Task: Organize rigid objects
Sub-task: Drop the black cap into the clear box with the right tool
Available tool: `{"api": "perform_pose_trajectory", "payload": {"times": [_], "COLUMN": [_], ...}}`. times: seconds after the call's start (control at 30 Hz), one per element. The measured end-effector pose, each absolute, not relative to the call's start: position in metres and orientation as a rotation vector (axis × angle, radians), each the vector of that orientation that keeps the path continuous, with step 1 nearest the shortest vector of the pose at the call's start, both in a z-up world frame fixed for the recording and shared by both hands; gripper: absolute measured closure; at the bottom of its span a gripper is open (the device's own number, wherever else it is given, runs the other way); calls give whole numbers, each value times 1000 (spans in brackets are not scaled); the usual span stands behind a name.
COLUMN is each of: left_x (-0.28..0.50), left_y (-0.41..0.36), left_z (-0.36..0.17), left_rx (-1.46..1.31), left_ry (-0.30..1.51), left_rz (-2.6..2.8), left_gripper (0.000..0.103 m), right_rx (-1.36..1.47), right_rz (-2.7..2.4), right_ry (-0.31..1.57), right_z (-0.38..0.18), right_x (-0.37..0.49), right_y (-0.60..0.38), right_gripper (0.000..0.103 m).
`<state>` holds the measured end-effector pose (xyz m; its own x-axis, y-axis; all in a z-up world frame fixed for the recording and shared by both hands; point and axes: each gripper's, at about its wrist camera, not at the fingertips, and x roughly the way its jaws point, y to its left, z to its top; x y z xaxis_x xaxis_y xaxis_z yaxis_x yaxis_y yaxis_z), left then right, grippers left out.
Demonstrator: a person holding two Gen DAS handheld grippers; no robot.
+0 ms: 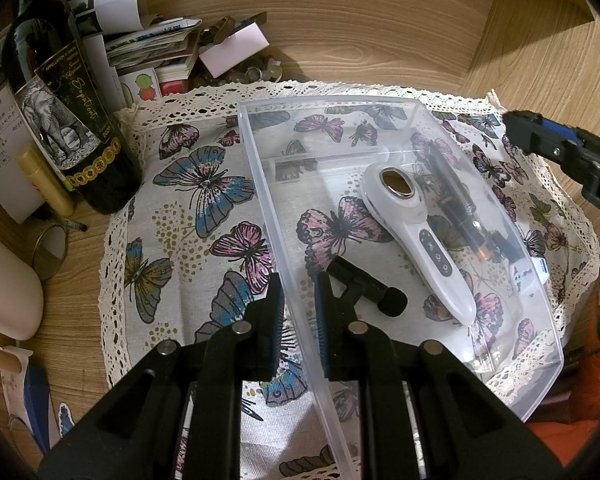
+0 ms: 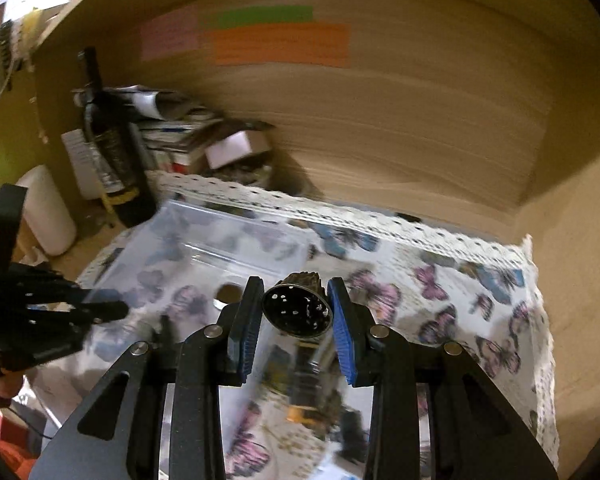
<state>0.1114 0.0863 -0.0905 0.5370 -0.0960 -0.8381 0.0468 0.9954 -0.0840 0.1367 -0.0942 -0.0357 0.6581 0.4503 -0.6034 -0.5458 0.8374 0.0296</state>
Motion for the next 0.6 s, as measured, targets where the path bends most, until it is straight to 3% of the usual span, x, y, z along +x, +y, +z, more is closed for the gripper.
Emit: {"api": "perform_pose_trajectory", "payload": {"times": [0.6], "left_x": [112], "left_y": [86], "left_z": [-90], "left_rx": [-53], "left_ry": [998], "left_rz": [-91], "left_gripper": [88], "right_rx": [-273], "right_rz": [733], "right_ry": [722], "right_z": [-55], "right_x": [130], "right_y": [-33], "right_gripper": [73]}}
